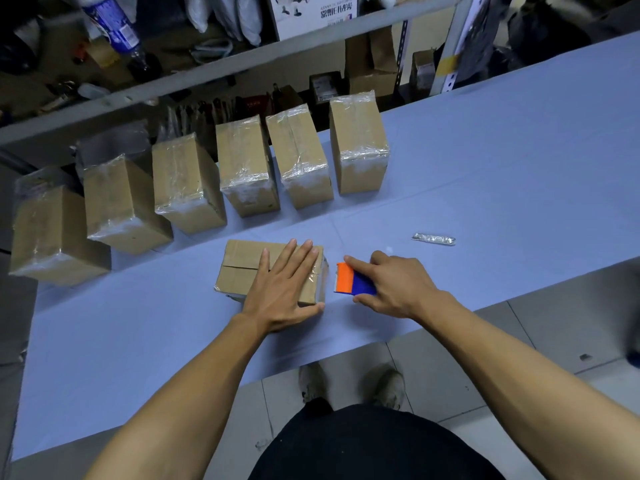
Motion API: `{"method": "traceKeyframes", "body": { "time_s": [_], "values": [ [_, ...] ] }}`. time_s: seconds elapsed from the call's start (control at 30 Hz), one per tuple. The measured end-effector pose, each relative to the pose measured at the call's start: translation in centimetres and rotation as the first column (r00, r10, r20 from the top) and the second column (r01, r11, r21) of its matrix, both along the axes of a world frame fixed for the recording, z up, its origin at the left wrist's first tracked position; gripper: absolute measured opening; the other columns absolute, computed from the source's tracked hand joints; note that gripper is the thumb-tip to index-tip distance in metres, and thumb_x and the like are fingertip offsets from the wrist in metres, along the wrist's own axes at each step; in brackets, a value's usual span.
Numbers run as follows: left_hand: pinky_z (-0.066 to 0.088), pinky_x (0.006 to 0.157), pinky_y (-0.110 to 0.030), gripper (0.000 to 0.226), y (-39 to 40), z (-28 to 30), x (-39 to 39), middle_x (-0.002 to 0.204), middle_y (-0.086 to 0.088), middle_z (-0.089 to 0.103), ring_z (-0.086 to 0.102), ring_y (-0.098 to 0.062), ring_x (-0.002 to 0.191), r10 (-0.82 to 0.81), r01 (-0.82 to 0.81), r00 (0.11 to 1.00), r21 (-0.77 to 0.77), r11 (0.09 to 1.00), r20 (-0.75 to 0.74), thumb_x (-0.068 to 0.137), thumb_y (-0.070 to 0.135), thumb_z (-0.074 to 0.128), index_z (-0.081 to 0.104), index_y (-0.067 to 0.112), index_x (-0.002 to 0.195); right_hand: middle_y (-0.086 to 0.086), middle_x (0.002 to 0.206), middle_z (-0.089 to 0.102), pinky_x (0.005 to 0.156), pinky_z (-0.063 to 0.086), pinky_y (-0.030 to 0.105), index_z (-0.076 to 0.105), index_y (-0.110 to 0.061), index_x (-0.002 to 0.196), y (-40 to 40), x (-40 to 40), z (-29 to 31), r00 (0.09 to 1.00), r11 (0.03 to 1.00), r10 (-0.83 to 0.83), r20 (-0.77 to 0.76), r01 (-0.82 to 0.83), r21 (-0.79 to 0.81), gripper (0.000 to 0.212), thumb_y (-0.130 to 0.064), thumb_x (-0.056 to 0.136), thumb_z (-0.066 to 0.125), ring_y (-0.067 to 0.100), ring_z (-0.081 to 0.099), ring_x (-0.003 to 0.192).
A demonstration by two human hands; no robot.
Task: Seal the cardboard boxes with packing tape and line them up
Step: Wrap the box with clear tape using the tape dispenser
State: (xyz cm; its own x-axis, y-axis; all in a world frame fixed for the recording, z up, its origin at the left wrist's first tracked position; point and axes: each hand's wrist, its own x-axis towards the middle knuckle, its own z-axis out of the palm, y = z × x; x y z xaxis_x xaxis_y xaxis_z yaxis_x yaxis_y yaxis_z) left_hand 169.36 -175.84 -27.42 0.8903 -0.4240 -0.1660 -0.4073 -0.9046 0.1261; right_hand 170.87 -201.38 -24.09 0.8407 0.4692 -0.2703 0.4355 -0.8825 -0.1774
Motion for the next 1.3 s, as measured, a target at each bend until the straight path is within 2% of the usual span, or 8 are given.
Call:
{"method": "traceKeyframes", "body": {
  "time_s": [0.17,0.33,0.53,0.63,0.8,1.07,1.17,1.3],
  "values": [
    [-0.012,0.117,-0.053,0.091,-0.8,1.0,0.0,0.163,0.016,-0.004,-0.014,-0.007,0.150,0.096,-0.109,0.989,-0.114,0.987,-0.113,0.082,0.078,0.024,0.007,0.030,0.157,0.008,0.115,0.055,0.064,0.032,0.033,0.043,-0.027,0.138,5.1,0.3,1.2,1.000,0.995,-0.015,0.026,0.018,-0.101,0.057,-0.045,0.087,0.061,0.033,0.063,0.092],
    [-0.005,0.118,-0.055,0.066,-2.0,0.8,-0.1,0.163,0.013,0.016,-0.001,-0.011,0.151,0.203,-0.213,0.976,-0.180,0.960,-0.074,0.094,0.053,0.016,0.022,0.029,0.155,0.009,0.112,0.057,0.063,0.032,0.032,0.055,-0.015,0.117,7.9,0.4,2.9,0.997,0.984,-0.065,0.047,0.072,-0.162,0.030,-0.030,0.091,0.055,0.027,0.063,0.088],
    [0.000,0.118,-0.057,0.054,-2.6,0.9,0.1,0.160,0.008,0.024,0.008,-0.016,0.150,0.252,-0.260,0.965,-0.208,0.943,-0.067,0.100,0.037,0.041,0.031,0.025,0.152,0.008,0.113,0.059,0.065,0.034,0.031,0.059,-0.015,0.114,8.9,0.6,3.7,0.993,0.973,-0.105,0.054,0.114,-0.199,0.025,-0.026,0.093,0.055,0.023,0.062,0.095],
    [0.010,0.115,-0.061,0.052,-3.1,1.2,0.2,0.150,0.005,0.034,0.022,-0.019,0.143,0.275,-0.273,0.961,-0.205,0.940,-0.020,0.095,0.036,0.048,0.039,0.026,0.145,0.008,0.117,0.056,0.065,0.034,0.031,0.054,-0.016,0.121,8.5,-0.3,2.2,0.990,0.974,-0.140,0.020,0.142,-0.178,0.032,-0.026,0.091,0.060,0.024,0.064,0.096],
    [0.022,0.105,-0.049,0.057,-4.6,1.8,1.3,0.137,0.004,0.042,0.031,-0.022,0.130,0.427,-0.428,0.904,-0.069,0.901,-0.026,0.087,0.040,0.052,0.040,0.034,0.142,0.010,0.114,0.056,0.067,0.037,0.035,0.047,-0.020,0.128,6.7,-3.2,-1.0,0.955,0.959,-0.279,-0.103,0.272,-0.080,0.051,-0.050,0.088,0.059,0.035,0.065,0.094],
    [0.020,0.105,-0.043,0.067,1.6,3.7,3.5,0.150,0.007,0.044,0.033,-0.020,0.139,0.278,-0.290,0.935,-0.023,0.957,-0.221,0.087,0.064,0.042,0.037,0.035,0.147,0.005,0.114,0.057,0.070,0.040,0.032,0.039,-0.033,0.142,3.6,-1.7,0.5,0.910,0.899,-0.397,-0.116,0.412,0.152,0.066,-0.060,0.085,0.059,0.030,0.060,0.100],
    [0.037,0.099,-0.041,0.058,2.2,4.2,3.8,0.136,0.003,0.058,0.049,-0.025,0.126,0.314,-0.311,0.912,0.053,0.949,-0.263,0.086,0.066,0.052,0.052,0.033,0.133,0.002,0.118,0.059,0.074,0.039,0.032,0.038,-0.035,0.145,3.0,-1.0,1.2,0.887,0.850,-0.441,-0.138,0.462,0.252,0.068,-0.061,0.085,0.058,0.026,0.057,0.109],
    [0.048,0.081,-0.037,0.053,0.8,3.7,1.8,0.113,-0.002,0.067,0.060,-0.027,0.103,0.461,-0.525,0.791,-0.059,0.849,-0.403,0.079,0.077,0.049,0.058,0.029,0.097,-0.001,0.119,0.061,0.079,0.042,0.033,0.040,-0.038,0.146,2.5,-0.4,2.6,0.893,0.822,-0.424,-0.152,0.450,0.350,0.068,-0.062,0.085,0.060,0.022,0.056,0.114]
  ]
}}
